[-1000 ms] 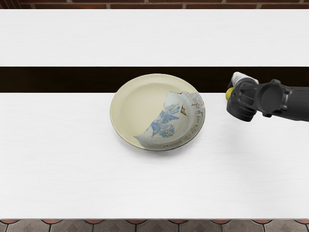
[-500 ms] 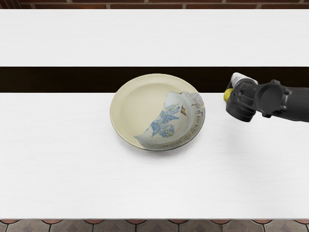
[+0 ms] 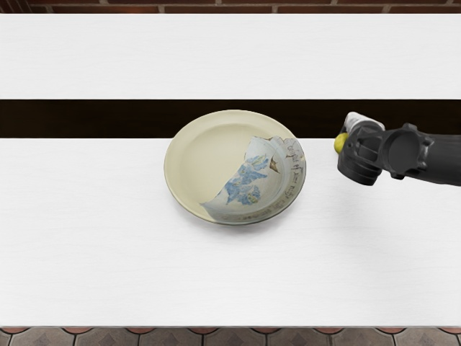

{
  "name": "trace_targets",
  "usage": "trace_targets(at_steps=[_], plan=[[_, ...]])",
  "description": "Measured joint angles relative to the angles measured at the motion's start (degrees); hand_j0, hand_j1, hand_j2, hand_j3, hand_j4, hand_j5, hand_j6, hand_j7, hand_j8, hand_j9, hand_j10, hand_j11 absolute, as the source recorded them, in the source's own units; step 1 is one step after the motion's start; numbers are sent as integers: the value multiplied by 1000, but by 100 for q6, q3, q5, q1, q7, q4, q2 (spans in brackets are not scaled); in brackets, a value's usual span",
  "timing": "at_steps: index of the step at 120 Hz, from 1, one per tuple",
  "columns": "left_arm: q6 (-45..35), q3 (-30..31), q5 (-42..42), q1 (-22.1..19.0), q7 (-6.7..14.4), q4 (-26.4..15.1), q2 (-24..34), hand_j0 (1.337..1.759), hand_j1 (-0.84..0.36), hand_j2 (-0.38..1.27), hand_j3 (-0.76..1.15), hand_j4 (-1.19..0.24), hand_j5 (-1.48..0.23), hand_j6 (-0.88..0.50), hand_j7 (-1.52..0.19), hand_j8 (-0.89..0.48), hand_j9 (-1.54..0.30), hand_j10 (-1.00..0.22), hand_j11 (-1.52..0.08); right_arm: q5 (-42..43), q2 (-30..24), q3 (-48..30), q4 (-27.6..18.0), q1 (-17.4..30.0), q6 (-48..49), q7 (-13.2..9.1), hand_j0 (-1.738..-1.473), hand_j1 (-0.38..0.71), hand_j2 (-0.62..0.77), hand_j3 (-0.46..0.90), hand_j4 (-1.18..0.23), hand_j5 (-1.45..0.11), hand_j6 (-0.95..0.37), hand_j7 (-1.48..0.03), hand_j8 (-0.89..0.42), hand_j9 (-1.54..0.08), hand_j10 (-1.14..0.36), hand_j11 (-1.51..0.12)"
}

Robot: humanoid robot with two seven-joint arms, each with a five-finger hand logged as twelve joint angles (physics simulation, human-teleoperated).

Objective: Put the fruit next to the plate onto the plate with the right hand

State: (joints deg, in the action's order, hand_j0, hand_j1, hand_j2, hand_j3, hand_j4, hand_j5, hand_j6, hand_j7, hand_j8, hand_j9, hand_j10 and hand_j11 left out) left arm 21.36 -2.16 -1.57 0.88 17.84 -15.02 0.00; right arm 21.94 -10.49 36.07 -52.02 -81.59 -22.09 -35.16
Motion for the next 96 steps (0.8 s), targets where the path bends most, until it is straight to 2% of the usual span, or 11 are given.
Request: trace_targets(at_steps=[10,19,38,46,69,70,85,86,92,94,96], plan=[[0,2,0,0,0,1,0,1658,349,0,0,0,0,0,0,0,0,0,0,-37,-2,-35,-2,7,1,1,-1635,247,-7,-1,-529,-864,-359,-873,-526,-872,-689,-867],[0,1,-1,0,0,0,0,1658,349,0,0,0,0,0,0,0,0,0,0,-56,-2,-96,-7,13,2,7,-1639,233,111,-1,-553,-888,-393,-896,-555,-900,-701,-896],[0,3,-1,0,0,0,0,1658,349,0,0,0,0,0,0,0,0,0,0,-74,-86,-216,-18,1,15,8,-1642,203,101,-1,-589,-940,-444,-929,-591,-949,-712,-947],[0,1,-1,0,0,1,0,1658,349,0,0,0,0,0,0,0,0,0,0,-72,-163,-317,-21,-22,28,9,-1644,199,214,-1,-628,-947,-484,-939,-603,-956,-720,-954],[0,1,0,0,0,1,0,1658,349,0,0,0,0,0,0,0,0,0,0,-98,-321,-780,-34,-163,274,17,-1649,126,291,0,-709,-988,-605,-961,-681,-993,-723,-994],[0,1,0,0,0,2,0,1658,349,0,0,0,0,0,0,0,0,0,0,-96,-324,-805,-34,-175,289,18,-1648,118,248,0,-704,-991,-604,-962,-682,-995,-722,-997],[0,0,1,0,0,1,0,1658,349,0,0,0,0,0,0,0,0,0,0,-113,-358,-1166,-52,-387,554,23,-1652,173,368,2,-664,-1014,-566,-970,-645,-1022,-715,-1026],[0,0,1,0,0,0,0,1658,349,0,0,0,0,0,0,0,0,0,0,-111,-360,-1192,-59,-401,573,21,-1652,162,323,2,-660,-1017,-564,-971,-641,-1024,-715,-1028],[0,-1,1,0,0,0,0,1658,349,0,0,0,0,0,0,0,0,0,0,-117,-380,-1327,-148,-514,647,25,-1653,191,412,1,-650,-1026,-569,-980,-634,-1036,-720,-1042],[0,-1,1,0,0,0,0,1658,349,0,0,0,0,0,0,0,0,0,0,-118,-386,-1358,-177,-551,666,24,-1653,186,382,1,-645,-1031,-567,-984,-631,-1040,-722,-1045],[0,-1,1,0,0,1,0,1658,349,0,0,0,0,0,0,0,0,0,0,-119,-393,-1391,-214,-586,681,24,-1654,202,439,1,-641,-1033,-564,-987,-629,-1043,-725,-1048]])
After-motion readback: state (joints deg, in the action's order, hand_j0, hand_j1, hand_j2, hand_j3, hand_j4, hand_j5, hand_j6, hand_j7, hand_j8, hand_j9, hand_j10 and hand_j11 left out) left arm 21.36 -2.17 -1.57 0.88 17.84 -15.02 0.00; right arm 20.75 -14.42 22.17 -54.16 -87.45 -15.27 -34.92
